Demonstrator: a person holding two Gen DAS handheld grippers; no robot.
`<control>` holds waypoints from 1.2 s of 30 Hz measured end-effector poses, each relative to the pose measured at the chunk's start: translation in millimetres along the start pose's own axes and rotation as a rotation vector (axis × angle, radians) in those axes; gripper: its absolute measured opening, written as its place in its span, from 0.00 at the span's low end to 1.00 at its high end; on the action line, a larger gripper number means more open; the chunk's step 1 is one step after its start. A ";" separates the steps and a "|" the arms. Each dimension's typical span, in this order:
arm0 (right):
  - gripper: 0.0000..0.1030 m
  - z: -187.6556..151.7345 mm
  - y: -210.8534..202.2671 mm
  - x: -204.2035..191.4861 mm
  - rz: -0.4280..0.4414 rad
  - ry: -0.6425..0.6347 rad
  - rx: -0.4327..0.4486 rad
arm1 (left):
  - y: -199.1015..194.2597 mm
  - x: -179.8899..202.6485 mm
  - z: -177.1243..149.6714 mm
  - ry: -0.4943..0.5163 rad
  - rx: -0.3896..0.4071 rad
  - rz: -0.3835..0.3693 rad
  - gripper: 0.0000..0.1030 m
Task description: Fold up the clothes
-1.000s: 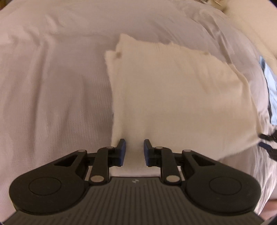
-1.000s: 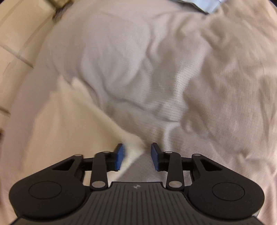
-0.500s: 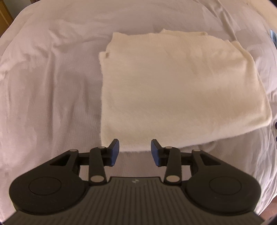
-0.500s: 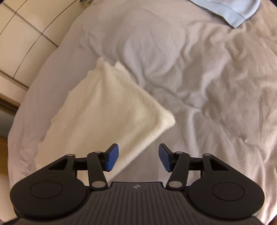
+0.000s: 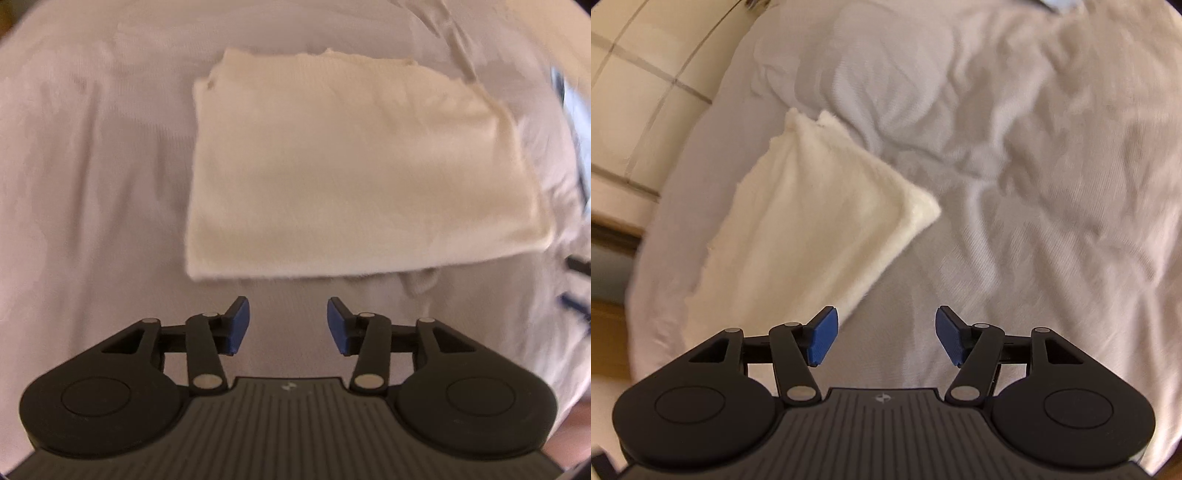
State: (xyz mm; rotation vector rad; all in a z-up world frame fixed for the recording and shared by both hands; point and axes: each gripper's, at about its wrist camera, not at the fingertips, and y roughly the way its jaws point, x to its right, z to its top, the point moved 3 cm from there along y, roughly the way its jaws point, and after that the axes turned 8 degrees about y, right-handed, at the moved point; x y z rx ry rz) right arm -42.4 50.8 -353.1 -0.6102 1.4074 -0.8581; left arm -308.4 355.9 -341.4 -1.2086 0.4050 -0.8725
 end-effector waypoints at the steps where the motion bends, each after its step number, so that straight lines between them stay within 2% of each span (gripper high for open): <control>1: 0.60 0.2 3.3 6.5 0.039 0.047 -0.008 | 2.9 -9.6 -4.3 -0.079 0.022 -0.060 0.45; 4: 0.60 2.5 17.8 23.7 0.123 0.161 -0.010 | 12.4 -43.3 -16.7 -0.373 0.111 -0.199 0.53; 6: 0.61 5.3 29.6 32.5 0.154 0.221 0.001 | 22.1 -60.4 -23.5 -0.520 0.158 -0.228 0.56; 7: 0.61 7.6 36.0 35.4 0.174 0.238 0.012 | 26.3 -64.3 -25.4 -0.558 0.179 -0.237 0.56; 12: 0.63 25.2 61.7 33.3 0.184 0.191 0.089 | 43.2 -69.3 -27.3 -0.623 0.276 -0.270 0.57; 14: 0.63 33.8 72.7 30.3 0.181 0.159 0.104 | 49.8 -71.4 -28.1 -0.648 0.315 -0.283 0.44; 15: 0.63 38.2 78.3 28.6 0.181 0.143 0.110 | 53.1 -72.5 -28.6 -0.661 0.335 -0.289 0.43; 17: 0.59 45.4 87.4 25.1 0.192 0.109 0.116 | 59.7 -74.6 -29.4 -0.687 0.374 -0.302 0.31; 19: 0.37 51.5 94.7 23.6 0.197 0.075 0.108 | 66.3 -76.8 -30.3 -0.712 0.413 -0.315 0.27; 21: 0.31 56.9 99.7 25.7 0.229 0.071 0.089 | 72.8 -79.0 -31.2 -0.737 0.452 -0.328 0.22; 22: 0.28 58.6 100.0 27.8 0.243 0.073 0.078 | 73.6 -77.6 -31.7 -0.730 0.477 -0.324 0.20; 25: 0.19 61.4 98.0 35.6 0.301 0.070 0.063 | 62.8 -61.7 -33.6 -0.613 0.575 -0.263 0.16; 31: 0.11 55.7 79.4 41.5 0.457 0.071 0.078 | 24.5 -37.0 -46.3 -0.466 0.754 -0.187 0.10; 36: 0.10 47.5 42.4 46.9 0.605 0.103 0.036 | -33.8 -25.1 -87.6 -0.434 0.837 -0.165 0.10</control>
